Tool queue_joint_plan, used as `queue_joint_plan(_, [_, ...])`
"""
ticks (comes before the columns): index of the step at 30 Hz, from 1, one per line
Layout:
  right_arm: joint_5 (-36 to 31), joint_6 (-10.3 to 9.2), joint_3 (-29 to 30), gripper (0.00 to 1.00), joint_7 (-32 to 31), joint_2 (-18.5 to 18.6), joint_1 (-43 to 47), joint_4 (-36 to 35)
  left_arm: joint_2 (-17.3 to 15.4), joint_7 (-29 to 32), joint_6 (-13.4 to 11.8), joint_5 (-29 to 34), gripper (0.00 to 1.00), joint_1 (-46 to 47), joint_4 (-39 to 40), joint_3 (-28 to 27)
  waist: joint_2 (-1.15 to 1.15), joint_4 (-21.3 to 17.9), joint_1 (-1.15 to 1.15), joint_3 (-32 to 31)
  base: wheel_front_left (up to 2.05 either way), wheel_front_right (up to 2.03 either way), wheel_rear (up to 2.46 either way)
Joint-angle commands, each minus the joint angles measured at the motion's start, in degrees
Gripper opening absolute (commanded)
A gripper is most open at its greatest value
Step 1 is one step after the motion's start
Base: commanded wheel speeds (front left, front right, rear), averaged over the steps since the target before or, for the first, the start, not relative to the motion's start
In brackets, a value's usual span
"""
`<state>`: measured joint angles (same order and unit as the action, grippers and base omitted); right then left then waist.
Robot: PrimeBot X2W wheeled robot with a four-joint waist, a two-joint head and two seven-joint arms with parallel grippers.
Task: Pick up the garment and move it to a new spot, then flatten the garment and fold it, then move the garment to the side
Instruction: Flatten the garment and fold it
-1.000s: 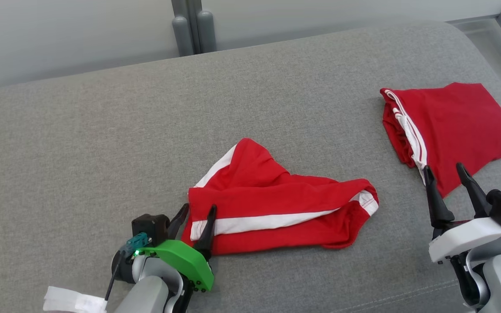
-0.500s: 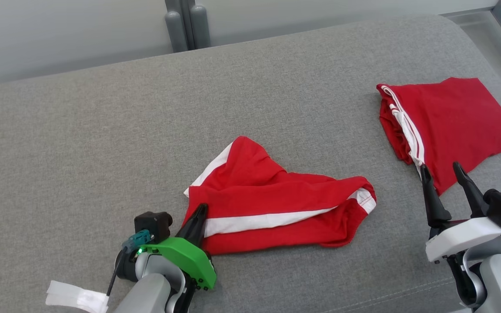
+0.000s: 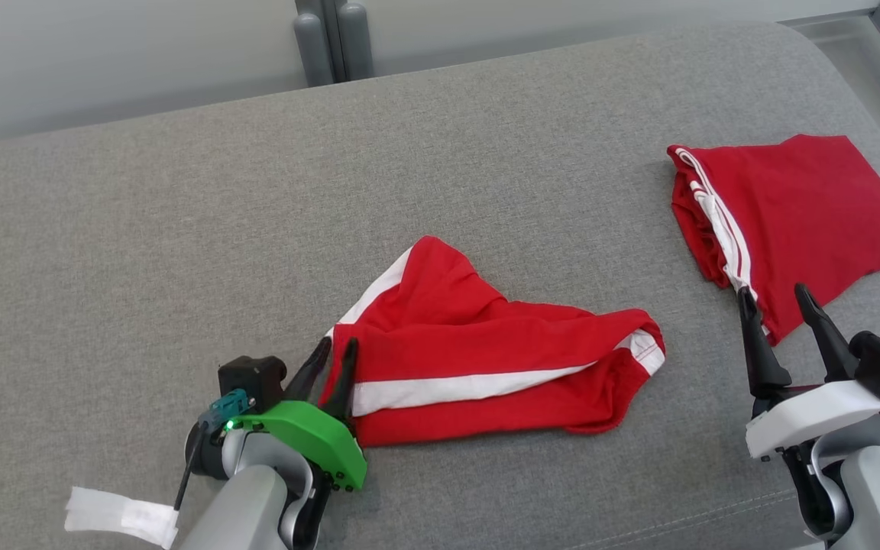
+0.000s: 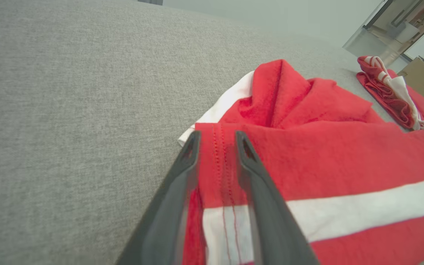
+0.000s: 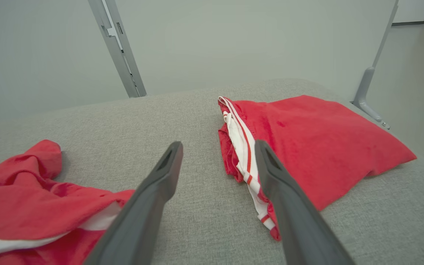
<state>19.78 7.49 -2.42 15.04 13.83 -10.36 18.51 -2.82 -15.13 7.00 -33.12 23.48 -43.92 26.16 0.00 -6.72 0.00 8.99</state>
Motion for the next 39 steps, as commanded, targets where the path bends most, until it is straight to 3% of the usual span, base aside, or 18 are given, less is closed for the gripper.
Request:
queue_joint_plan(1, [0.19, -0.02, 0.07, 1.0, 0.16, -0.04, -0.06, 0.27, -0.2, 0.04, -0.07, 0.42, 1.0, -0.77, -0.22, -0.05, 0.0, 0.0, 0.0, 0.0, 0.0, 0.0, 0.0])
queue_joint_plan(14, [0.63, -0.02, -0.64, 1.0, 0.16, -0.17, -0.93, 1.28, -0.21, 0.08, 0.49, -4.16, 1.0, 0.6, -4.11, 2.89, 0.0, -0.74, 0.0, 0.79, 0.0, 0.0, 0.0])
queue_joint_plan(15, [0.61, -0.02, -0.6, 1.0, 0.16, -0.19, -0.95, 1.22, -0.21, 0.08, 0.51, -4.52, 0.93, 0.73, -4.22, 3.37, 0.0, -0.75, 0.0, 0.84, 0.0, 0.0, 0.0])
queue_joint_plan(17, [0.6, -0.02, -0.55, 1.0, 0.16, -0.25, -0.93, 1.08, -0.16, 0.07, 0.52, -5.01, 0.23, 1.3, -3.1, 4.58, 0.0, -0.7, 0.0, 0.93, 0.0, 0.0, 0.0])
queue_joint_plan(18, [0.57, -0.02, -0.54, 1.0, 0.16, -0.31, -0.91, 1.02, -0.15, 0.07, 0.53, -5.18, 0.0, 1.49, -2.33, 4.92, 0.0, -0.64, 0.0, 0.96, 0.0, 0.0, 0.0])
queue_joint_plan(23, [0.79, -0.02, -0.43, 1.0, 0.16, -0.53, -0.88, 1.31, -0.26, 0.04, 0.54, -3.22, 0.0, 1.5, 2.13, 3.61, 0.0, -0.05, 0.0, 1.12, 0.0, 0.0, 0.0])
queue_joint_plan(30, [1.03, -0.02, -0.72, 1.0, 0.16, -0.69, -1.29, 1.32, -0.27, 0.04, 0.26, 1.4, 0.0, -0.81, 5.74, -5.45, 0.0, 1.12, 0.0, 1.51, 0.0, 0.0, 0.0])
queue_joint_plan(39, [1.39, -0.02, -2.69, 1.0, 0.16, -0.64, -2.27, 1.05, -0.26, 0.03, -5.04, 7.81, 0.0, 2.46, 1.2, -14.35, 0.0, 1.41, 0.0, 3.32, 0.0, 0.0, 0.0])
